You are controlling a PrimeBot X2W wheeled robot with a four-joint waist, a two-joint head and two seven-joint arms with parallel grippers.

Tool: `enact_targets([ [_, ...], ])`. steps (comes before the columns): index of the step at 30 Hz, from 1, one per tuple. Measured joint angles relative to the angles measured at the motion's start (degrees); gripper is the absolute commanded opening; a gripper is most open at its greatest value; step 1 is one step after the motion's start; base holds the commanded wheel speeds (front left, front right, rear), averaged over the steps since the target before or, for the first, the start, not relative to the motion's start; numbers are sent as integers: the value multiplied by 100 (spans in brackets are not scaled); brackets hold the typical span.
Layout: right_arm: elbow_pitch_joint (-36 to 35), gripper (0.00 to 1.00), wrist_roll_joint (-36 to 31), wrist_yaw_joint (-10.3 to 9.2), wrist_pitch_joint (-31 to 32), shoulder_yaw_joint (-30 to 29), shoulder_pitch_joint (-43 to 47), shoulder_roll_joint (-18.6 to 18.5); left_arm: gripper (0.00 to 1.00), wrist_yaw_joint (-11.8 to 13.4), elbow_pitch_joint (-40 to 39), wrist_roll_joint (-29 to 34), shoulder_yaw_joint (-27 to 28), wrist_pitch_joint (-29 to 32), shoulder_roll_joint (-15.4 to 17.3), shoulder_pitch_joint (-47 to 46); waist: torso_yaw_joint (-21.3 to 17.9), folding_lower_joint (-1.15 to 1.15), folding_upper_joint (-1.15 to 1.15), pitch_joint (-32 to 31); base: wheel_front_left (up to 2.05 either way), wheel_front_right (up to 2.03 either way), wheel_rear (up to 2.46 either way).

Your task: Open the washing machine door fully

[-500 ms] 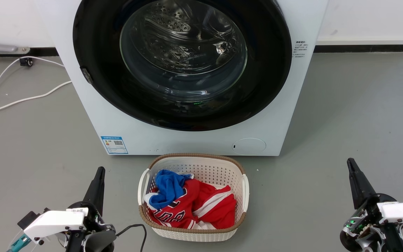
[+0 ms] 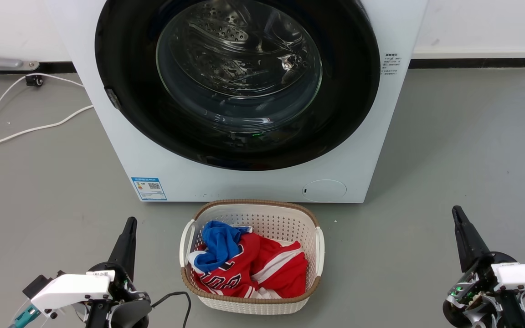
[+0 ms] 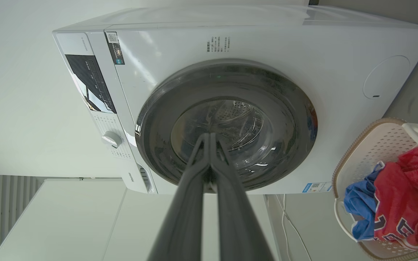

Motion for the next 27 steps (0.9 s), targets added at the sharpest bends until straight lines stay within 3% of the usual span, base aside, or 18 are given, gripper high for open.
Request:
enact_targets([
  [4,0,0,0,0,0,0,0,0,0,0,0,0,0,0,0,0,0,0,0,0,0,0,0],
  [5,30,100,2,0,0,1,18,1,100,1,32,-1,-8,-1,-1,14,0,0,0,0,0,0,0],
  [14,203,100,-227,-2,-146,-16,268,16,100,3,179,215,-46,-148,-16,253,0,0,0,5,0,0,0],
  [27,-287,100,-1726,-2,-485,-109,386,19,100,210,-300,1618,-87,-491,-16,257,3,0,0,20,0,0,0],
])
